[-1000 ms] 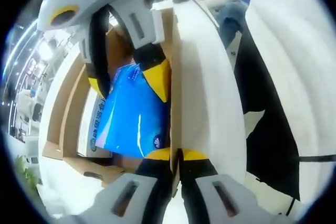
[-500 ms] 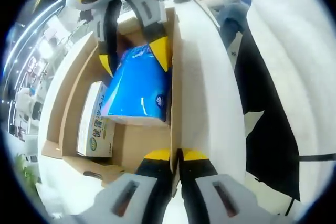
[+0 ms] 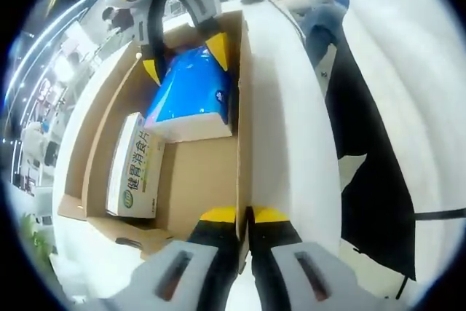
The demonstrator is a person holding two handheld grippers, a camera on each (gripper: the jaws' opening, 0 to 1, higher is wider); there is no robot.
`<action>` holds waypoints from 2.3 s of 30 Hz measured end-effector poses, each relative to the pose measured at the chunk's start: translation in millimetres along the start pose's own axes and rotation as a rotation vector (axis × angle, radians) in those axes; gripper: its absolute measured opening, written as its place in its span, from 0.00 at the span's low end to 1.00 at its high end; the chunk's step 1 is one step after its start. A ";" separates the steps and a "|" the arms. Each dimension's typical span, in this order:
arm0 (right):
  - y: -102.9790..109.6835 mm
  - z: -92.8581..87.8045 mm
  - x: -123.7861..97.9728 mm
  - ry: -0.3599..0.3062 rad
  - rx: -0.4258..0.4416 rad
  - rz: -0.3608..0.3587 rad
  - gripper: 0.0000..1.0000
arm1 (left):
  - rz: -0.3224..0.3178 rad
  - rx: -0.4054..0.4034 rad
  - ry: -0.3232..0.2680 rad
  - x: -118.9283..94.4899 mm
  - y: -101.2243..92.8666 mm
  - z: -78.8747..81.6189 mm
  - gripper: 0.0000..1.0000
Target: Operate the shoe box by opening the lid, removing the specified soft item, and placing it in the target area until the item is outside and the box remains undamaged.
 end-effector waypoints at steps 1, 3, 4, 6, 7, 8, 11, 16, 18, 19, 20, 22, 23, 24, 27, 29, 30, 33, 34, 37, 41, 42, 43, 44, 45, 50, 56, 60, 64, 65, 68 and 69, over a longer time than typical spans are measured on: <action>0.2 0.1 -0.2 0.006 -0.003 0.000 0.60 | 0.000 0.000 0.000 -0.2 0.0 0.1 0.03; 0.2 -0.7 -0.1 -0.003 0.003 0.001 0.61 | 0.000 0.001 0.000 -0.2 0.0 0.2 0.03; 0.2 -1.6 -0.1 -0.009 0.003 0.001 0.62 | 0.000 0.001 0.000 -0.2 -0.1 0.2 0.03; 1.0 -3.4 -0.5 -0.032 0.017 -0.005 0.64 | 0.002 0.002 0.001 0.3 -0.3 0.1 0.03; 1.5 -3.8 -0.4 -0.023 0.042 -0.004 0.65 | 0.003 0.002 0.000 0.1 -0.3 0.3 0.03; 2.2 -4.4 -0.2 -0.009 0.077 0.009 0.69 | 0.004 0.003 0.000 0.0 -0.3 0.4 0.03; 1.5 1.9 -0.5 -0.060 0.109 0.025 0.82 | 0.006 0.003 -0.001 0.1 -0.1 0.4 0.03; -3.0 11.0 2.1 -0.014 0.054 -0.007 0.80 | 0.011 0.004 -0.002 0.4 -0.4 0.2 0.03; -0.4 12.1 6.2 0.020 0.025 0.005 0.80 | 0.009 0.002 -0.001 0.3 -0.2 0.4 0.03; 0.4 13.0 9.6 0.033 0.016 0.008 0.80 | 0.008 0.002 -0.001 0.4 -0.3 0.4 0.03; 1.4 12.7 13.6 0.059 0.003 0.012 0.81 | 0.009 0.001 0.000 0.4 -0.5 0.5 0.03; 5.1 12.3 19.4 0.101 -0.015 0.034 0.82 | 0.011 0.000 0.001 0.3 -0.7 0.6 0.03; 5.2 11.2 21.5 0.123 -0.033 0.032 0.82 | 0.011 -0.001 0.000 0.3 -0.8 0.6 0.03; 2.9 11.5 23.2 0.133 -0.054 0.009 0.82 | 0.013 -0.001 0.001 0.2 -0.8 0.6 0.03; 1.2 15.0 27.9 0.141 -0.020 0.022 0.83 | 0.013 -0.005 0.001 0.8 -0.6 0.5 0.04; -0.6 17.2 30.2 0.154 0.011 0.028 0.83 | 0.012 -0.006 0.002 0.7 -0.4 0.5 0.04; -0.7 18.0 30.6 0.160 0.008 0.026 0.83 | 0.011 -0.008 0.003 0.6 -0.2 0.6 0.04; 1.3 19.9 35.5 0.207 -0.022 0.015 0.83 | 0.011 -0.007 0.002 0.4 -0.5 0.7 0.04; 1.8 20.8 36.6 0.217 -0.031 0.013 0.84 | 0.011 -0.007 0.002 0.4 -0.6 0.8 0.04; 1.7 23.2 38.7 0.232 -0.033 0.011 0.84 | 0.012 -0.006 0.002 0.3 -0.6 0.8 0.04; 0.1 24.2 42.3 0.250 -0.026 0.017 0.85 | 0.010 0.000 0.004 0.4 -0.3 1.1 0.03; -0.4 24.0 44.2 0.258 -0.018 0.020 0.85 | 0.007 0.004 0.004 0.4 -0.2 1.2 0.04; -1.1 24.5 45.3 0.266 -0.017 0.020 0.86 | 0.000 -0.003 0.001 0.2 1.1 1.1 0.04; -1.1 25.3 46.4 0.280 -0.020 0.019 0.86 | -0.001 -0.006 0.000 0.1 1.4 1.0 0.04; -0.7 25.3 46.7 0.286 -0.021 0.015 0.86 | -0.001 -0.005 0.001 0.0 1.3 0.9 0.04; 0.6 25.8 46.3 0.300 -0.020 -0.007 0.86 | -0.002 -0.004 0.001 0.6 1.1 1.1 0.04; 0.1 25.9 47.0 0.305 -0.020 -0.003 0.86 | -0.015 0.006 0.001 0.6 1.7 0.9 0.03; -0.1 26.6 46.1 0.315 -0.021 -0.002 0.85 | -0.015 0.002 0.003 0.3 1.6 1.0 0.03; -1.2 28.7 43.9 0.350 -0.035 -0.012 0.80 | -0.056 -0.028 0.016 0.3 3.7 2.0 0.02; -1.6 28.9 43.7 0.350 -0.031 -0.007 0.80 | -0.057 -0.027 0.017 0.3 3.8 2.5 0.02; 0.6 30.9 39.5 0.344 -0.052 0.010 0.79 | -0.047 -0.015 0.006 0.0 1.7 0.6 0.02; 0.5 31.5 38.5 0.344 -0.056 0.008 0.79 | -0.039 -0.008 0.003 0.1 0.7 0.2 0.02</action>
Point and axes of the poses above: the point that each gripper's makers call its tool centre point, and the gripper's own axes: x roughly forward along the fingers, y roughly to its left, z roughly out of its top, the point moved 7 cm from there along -x, roughly backward along the fingers, and after that the axes turned 14 degrees about y, right-handed, at the moved point
